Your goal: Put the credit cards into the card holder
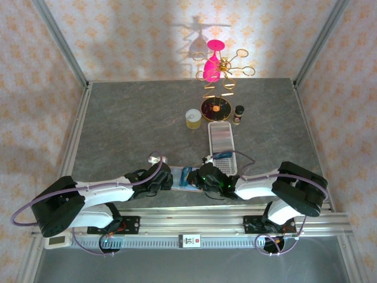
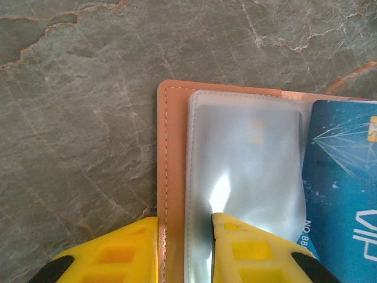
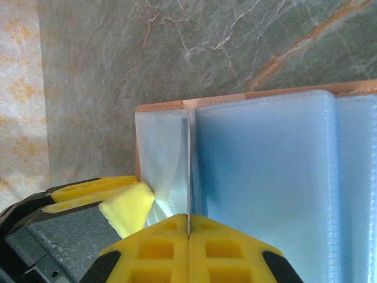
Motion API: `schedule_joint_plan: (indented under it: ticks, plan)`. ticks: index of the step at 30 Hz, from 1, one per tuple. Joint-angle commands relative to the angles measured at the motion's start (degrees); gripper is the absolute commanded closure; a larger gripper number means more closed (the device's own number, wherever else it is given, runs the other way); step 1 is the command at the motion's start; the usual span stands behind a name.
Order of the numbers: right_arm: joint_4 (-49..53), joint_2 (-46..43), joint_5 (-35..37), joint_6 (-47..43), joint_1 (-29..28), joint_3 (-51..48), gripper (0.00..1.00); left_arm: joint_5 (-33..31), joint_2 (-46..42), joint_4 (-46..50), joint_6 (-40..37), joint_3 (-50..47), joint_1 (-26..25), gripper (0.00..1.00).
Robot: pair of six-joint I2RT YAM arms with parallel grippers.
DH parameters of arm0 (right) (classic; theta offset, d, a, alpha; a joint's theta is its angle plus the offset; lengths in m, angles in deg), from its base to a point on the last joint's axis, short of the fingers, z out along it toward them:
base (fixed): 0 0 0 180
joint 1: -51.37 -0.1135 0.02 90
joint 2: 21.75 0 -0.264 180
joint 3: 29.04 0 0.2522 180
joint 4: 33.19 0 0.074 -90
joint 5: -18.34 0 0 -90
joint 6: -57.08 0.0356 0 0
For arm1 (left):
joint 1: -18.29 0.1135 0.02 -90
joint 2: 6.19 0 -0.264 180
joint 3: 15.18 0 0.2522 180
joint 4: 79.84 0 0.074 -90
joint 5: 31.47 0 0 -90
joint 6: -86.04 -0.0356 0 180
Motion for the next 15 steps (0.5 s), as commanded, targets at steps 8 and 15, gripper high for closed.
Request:
schedule_joint_plan:
  ticks: [8,15]
  plan:
    - [-1.5,2.1,0.7,1.7,-0.5,0.8,1.0,6.6,1.2,0.4,1.7,-2.6,-1.9,0.76]
    - [3.4,2.4,0.4,-0.8,-0.5,3.2,1.0,6.8,1.2,0.0,1.9,-2.8,-1.9,0.76]
